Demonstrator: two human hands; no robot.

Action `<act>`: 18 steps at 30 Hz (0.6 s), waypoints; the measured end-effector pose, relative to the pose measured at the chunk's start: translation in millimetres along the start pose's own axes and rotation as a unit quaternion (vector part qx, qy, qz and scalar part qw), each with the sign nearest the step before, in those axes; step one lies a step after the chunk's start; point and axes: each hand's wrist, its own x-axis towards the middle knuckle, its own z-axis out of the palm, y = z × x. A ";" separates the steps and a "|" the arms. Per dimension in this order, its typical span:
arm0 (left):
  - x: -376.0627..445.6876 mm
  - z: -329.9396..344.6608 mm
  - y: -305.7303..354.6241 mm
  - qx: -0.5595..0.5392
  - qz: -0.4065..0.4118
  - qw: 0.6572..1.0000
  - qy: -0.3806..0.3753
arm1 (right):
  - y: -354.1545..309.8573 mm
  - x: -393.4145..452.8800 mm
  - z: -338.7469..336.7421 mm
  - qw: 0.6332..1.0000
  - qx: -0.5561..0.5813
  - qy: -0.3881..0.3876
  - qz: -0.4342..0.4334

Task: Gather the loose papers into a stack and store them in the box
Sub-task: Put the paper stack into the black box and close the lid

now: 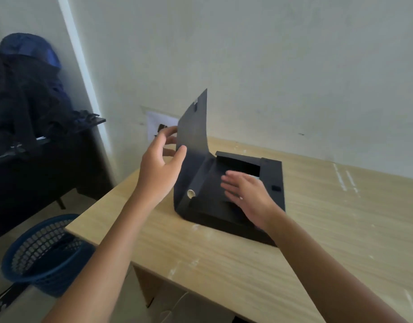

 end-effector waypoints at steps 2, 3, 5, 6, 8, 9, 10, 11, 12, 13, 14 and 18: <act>-8.0 9.0 9.8 0.032 0.040 0.998 -0.036 | -20.5 8.3 -16.5 0.995 0.092 0.023 0.004; -12.0 12.5 13.0 0.052 0.061 0.995 -0.057 | -31.9 12.4 -23.3 0.992 0.122 0.026 0.006; -18.2 20.2 18.7 0.083 0.095 0.986 -0.108 | -54.8 19.0 -36.9 0.985 0.170 0.036 0.011; -20.4 24.0 20.9 0.097 0.106 0.980 -0.138 | -65.5 21.4 -42.8 0.982 0.183 0.048 0.013; -23.8 31.9 24.5 0.134 0.129 0.964 -0.192 | -81.3 24.0 -50.9 0.986 0.149 0.077 0.014; -25.5 36.4 26.1 0.154 0.141 0.955 -0.213 | -85.1 23.8 -54.1 0.990 0.110 0.093 0.010; -27.0 40.8 27.2 0.174 0.152 0.946 -0.229 | -86.5 23.7 -57.4 0.991 0.070 0.111 0.005; -28.4 45.3 28.0 0.194 0.164 0.937 -0.241 | -86.4 23.3 -60.4 0.991 0.043 0.129 -0.001; -30.1 49.4 28.8 0.209 0.175 0.929 -0.249 | -85.8 22.1 -63.3 0.989 0.027 0.146 -0.007; -31.6 52.8 29.4 0.218 0.183 0.924 -0.256 | -84.6 21.1 -66.0 0.987 0.021 0.158 -0.011; -33.2 56.3 29.7 0.222 0.190 0.919 -0.264 | -83.8 19.7 -70.2 0.986 0.015 0.166 -0.012; -40.0 68.8 31.5 0.256 0.227 0.890 -0.301 | -74.0 17.0 -87.9 0.981 -0.082 0.178 -0.012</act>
